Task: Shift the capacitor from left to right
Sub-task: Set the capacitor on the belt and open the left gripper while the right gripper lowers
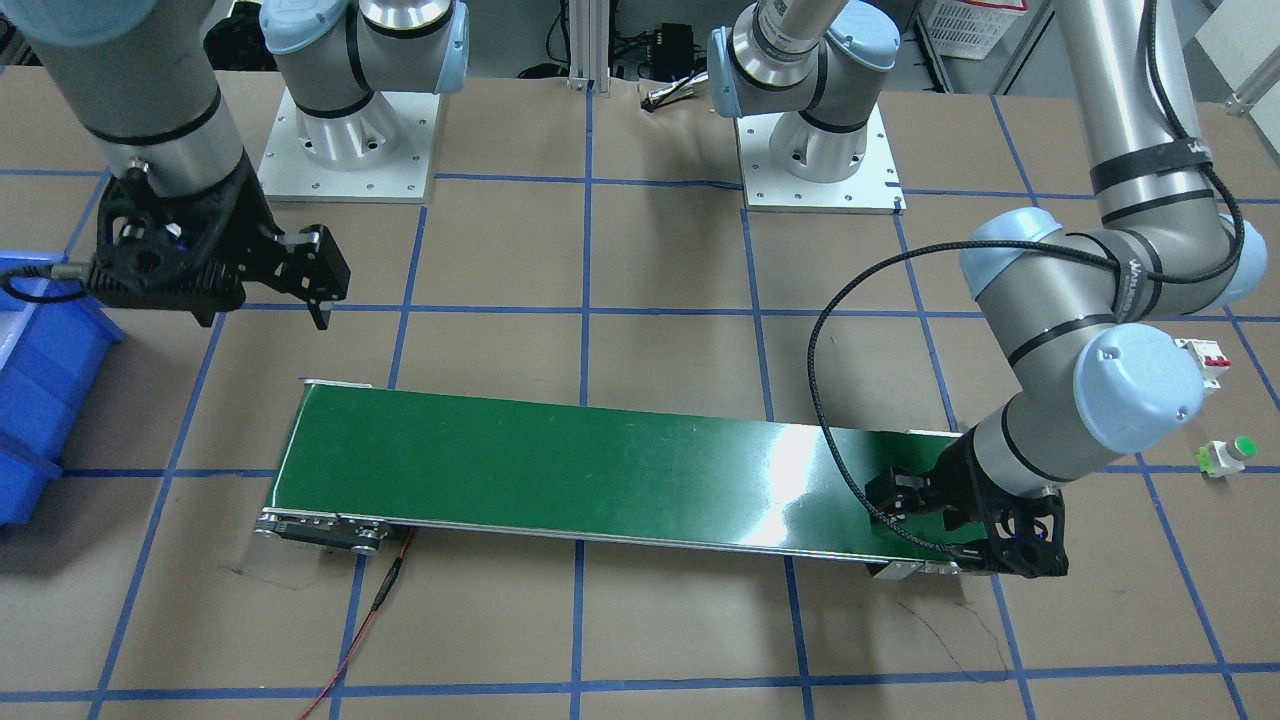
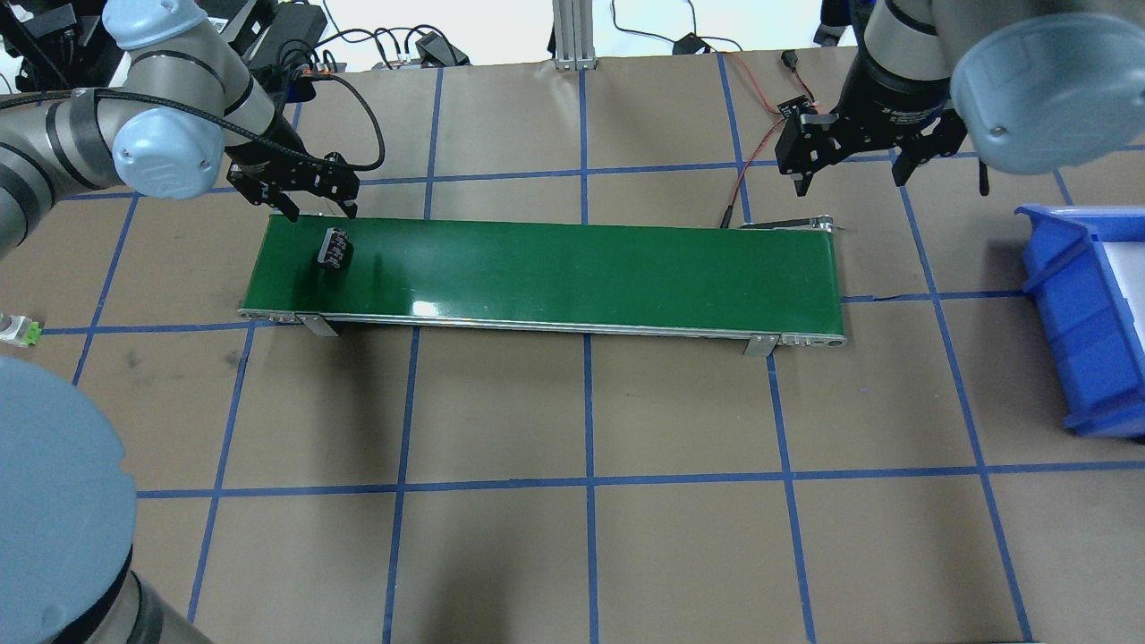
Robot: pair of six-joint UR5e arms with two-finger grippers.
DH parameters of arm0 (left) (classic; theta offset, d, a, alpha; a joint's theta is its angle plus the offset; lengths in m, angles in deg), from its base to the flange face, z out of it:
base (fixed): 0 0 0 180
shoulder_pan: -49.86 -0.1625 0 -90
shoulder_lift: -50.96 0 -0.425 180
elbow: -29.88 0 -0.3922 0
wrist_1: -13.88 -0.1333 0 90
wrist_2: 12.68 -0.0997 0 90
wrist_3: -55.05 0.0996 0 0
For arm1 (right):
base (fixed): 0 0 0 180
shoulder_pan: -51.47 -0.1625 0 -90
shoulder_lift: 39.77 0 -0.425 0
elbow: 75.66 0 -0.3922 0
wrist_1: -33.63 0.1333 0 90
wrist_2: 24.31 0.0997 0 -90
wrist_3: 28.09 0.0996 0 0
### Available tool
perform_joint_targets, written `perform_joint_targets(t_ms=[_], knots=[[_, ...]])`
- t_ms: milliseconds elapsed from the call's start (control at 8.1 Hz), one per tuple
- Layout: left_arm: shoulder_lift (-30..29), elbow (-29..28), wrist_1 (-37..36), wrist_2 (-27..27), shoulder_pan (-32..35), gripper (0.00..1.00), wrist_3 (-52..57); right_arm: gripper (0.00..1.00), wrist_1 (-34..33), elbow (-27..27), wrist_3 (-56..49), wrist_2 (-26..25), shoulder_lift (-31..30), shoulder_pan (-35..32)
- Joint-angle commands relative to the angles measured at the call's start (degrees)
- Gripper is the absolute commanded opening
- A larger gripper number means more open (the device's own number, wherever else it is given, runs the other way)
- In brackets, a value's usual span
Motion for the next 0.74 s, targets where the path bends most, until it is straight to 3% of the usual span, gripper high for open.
perform_joint_targets(t_ms=[0,247,494,617], knots=[[4.9,-0.4,9.7,-0.1,4.7,1.00,-8.9,1.00,-9.0,0.7,-0.3,1.6,7.9,0.0],[10.3,-1.4,16.9,-2.1,6.5,1.00,-11.6,1.00,-13.5,3.6,-0.5,10.7,10.6,0.0],[16.6,-2.7,23.5,-4.8,6.6,1.00,-13.1,1.00,-22.1,7.9,-6.2,14.7,11.8,0.8],[19.0,-2.7,25.2,-4.9,6.6,1.00,-13.2,1.00,-21.9,10.4,-10.2,21.4,11.7,4.7]])
